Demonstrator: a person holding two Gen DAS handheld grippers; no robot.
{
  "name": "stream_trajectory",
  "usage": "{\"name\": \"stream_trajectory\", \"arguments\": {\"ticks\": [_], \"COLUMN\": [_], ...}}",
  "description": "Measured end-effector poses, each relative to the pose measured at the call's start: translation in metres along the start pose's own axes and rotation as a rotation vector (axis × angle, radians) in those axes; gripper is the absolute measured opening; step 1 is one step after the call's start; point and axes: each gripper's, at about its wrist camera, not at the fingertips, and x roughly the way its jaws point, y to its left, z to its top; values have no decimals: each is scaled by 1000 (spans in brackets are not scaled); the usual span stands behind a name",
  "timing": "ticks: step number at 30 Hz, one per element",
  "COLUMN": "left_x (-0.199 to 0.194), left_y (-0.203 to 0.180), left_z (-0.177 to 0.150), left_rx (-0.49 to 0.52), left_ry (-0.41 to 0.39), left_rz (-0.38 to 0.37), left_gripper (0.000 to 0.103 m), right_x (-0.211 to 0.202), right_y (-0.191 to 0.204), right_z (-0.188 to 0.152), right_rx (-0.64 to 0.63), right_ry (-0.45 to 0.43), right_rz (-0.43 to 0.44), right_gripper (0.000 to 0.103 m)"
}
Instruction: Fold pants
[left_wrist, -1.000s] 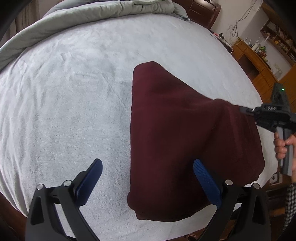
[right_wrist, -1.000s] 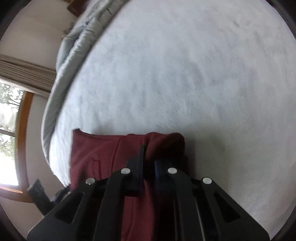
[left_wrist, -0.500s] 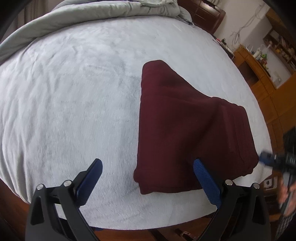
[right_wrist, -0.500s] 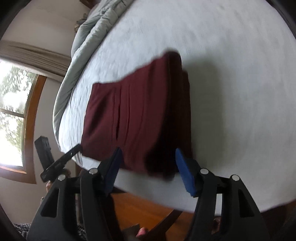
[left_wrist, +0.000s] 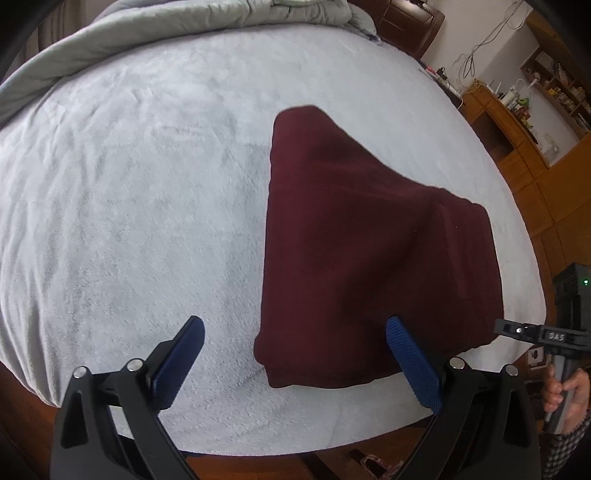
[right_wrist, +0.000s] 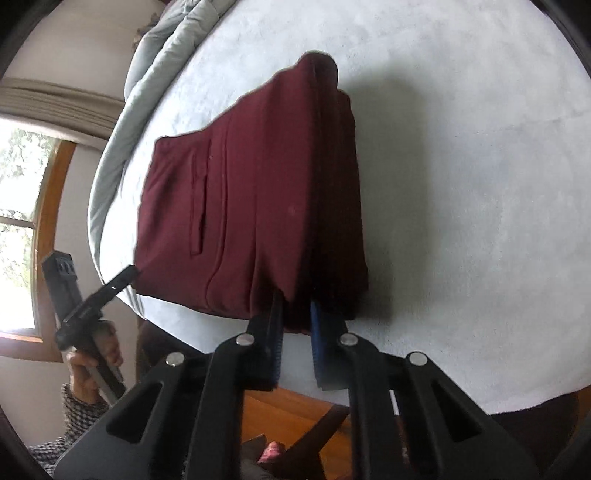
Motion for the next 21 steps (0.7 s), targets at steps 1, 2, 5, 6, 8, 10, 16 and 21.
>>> {"name": "stream_trajectory", "arguments": {"ticks": [1, 2, 5, 6, 8, 10, 16, 21], "left_x": [-1, -3, -1, 1, 8, 17, 38, 61], "left_y": [1, 4, 20, 23, 29, 29, 12, 2], "left_z": [1, 3, 12, 15, 21, 27, 37, 43], "left_rx": [-3, -18, -75, -80, -82, -72, -21, -9], "left_ry": [1, 1, 28, 31, 42, 68, 112, 182], "left_rz": [-22, -68, -149, -152, -149, -158, -176, -214], "left_gripper": [99, 99, 99, 99, 99, 99, 99, 99], "right_x": [-1, -5, -16, -21, -30, -34, -18, 3], "right_y": [3, 6, 12, 14, 15, 14, 0, -22], "right_z": [0, 1, 4, 5, 8, 12, 36, 53], "right_rx": [-8, -18, -35, -49, -58, -72, -40, 4], "right_ry": [-9, -14, -50, -60, -89, -100, -70, -25], "right_rz": [-1, 8, 33, 45, 40, 24, 10, 51], "right_gripper": [13, 17, 34, 44, 57, 65, 84, 88]}}
